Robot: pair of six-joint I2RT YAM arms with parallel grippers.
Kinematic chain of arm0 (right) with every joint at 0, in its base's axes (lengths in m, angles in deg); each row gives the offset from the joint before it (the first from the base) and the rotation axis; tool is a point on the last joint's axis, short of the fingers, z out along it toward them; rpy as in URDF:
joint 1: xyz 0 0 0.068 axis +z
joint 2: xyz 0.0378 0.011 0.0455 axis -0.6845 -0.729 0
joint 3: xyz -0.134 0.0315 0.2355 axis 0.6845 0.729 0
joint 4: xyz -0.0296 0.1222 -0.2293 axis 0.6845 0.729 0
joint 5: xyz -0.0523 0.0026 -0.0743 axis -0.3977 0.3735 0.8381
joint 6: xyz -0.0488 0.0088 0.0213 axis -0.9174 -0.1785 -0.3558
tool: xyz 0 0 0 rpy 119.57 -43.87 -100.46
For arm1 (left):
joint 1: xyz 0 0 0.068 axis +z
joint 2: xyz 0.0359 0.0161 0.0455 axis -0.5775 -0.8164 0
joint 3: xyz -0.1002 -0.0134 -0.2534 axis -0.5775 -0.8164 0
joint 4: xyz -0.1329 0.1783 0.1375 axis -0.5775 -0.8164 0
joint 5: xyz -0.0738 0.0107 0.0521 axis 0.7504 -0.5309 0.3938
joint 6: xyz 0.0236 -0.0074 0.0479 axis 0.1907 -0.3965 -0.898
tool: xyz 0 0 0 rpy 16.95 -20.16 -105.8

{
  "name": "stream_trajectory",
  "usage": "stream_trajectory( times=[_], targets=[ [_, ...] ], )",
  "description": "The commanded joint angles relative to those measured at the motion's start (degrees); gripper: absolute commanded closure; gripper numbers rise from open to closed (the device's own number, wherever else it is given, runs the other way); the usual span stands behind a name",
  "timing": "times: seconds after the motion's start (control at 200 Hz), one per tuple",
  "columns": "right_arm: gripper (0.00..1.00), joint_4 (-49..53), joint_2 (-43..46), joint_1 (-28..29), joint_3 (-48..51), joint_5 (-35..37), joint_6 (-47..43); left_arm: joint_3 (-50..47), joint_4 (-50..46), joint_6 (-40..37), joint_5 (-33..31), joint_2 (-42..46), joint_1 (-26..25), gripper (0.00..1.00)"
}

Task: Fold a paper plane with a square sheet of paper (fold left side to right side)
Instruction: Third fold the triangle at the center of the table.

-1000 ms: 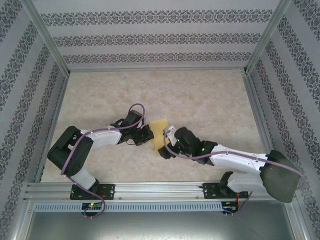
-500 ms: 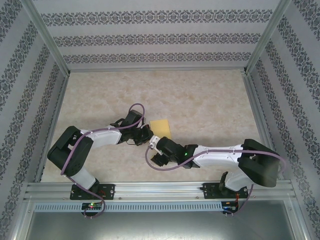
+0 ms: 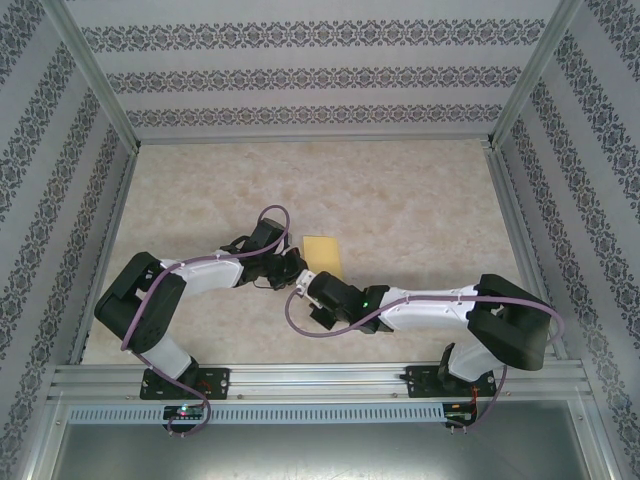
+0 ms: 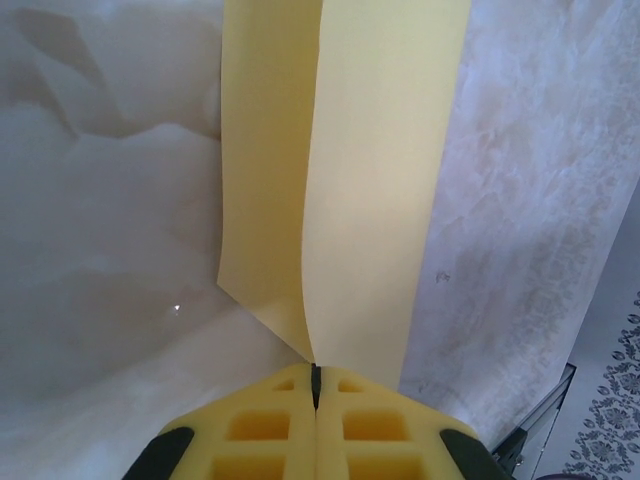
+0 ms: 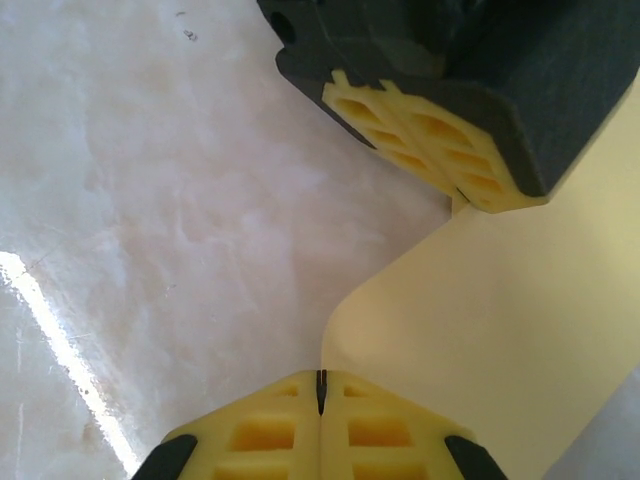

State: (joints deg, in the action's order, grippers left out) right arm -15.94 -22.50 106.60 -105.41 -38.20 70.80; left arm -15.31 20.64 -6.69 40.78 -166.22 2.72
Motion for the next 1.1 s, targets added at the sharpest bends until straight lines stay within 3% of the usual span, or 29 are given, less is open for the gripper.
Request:
stream_trajectory(
  times=[0.0, 0.17, 0.3, 0.415, 0.595, 0.819, 1.094],
  targets=[
    [1.00, 1.7, 1.2, -1.2, -1.3, -2.1, 1.3, 1.9, -4.1, -3.1, -1.6, 2.3, 0.1, 0.83],
    [1.00, 2.0, 1.4, -2.6, -1.3, -6.1, 2.4, 3.2, -11.6, -8.6, -5.4, 6.7, 1.9, 0.59],
    [1.00, 0.9, 1.6, -4.2, -1.1, -9.6, 3.9, 3.1, -12.8, -11.5, -5.7, 10.3, 4.3, 0.53],
    [1.00, 0.0, 1.5, -5.4, -1.3, -11.8, 5.4, 6.1, -13.2, -15.5, -4.8, 7.9, 4.8, 0.63],
    [1.00, -0.1, 1.0, -7.1, -1.4, -12.9, 7.3, 15.1, -12.0, -20.5, 1.9, -4.8, 4.6, 0.79],
    [1.00, -1.8, 1.2, -8.9, -0.6, -15.3, 9.5, 23.2, -10.0, -22.3, 6.9, -17.5, 4.2, 0.85],
    [1.00, -1.7, 0.3, -13.4, -0.7, -17.9, 12.6, 24.3, -13.4, -23.7, 4.8, -23.7, 3.6, 0.89]
  ],
)
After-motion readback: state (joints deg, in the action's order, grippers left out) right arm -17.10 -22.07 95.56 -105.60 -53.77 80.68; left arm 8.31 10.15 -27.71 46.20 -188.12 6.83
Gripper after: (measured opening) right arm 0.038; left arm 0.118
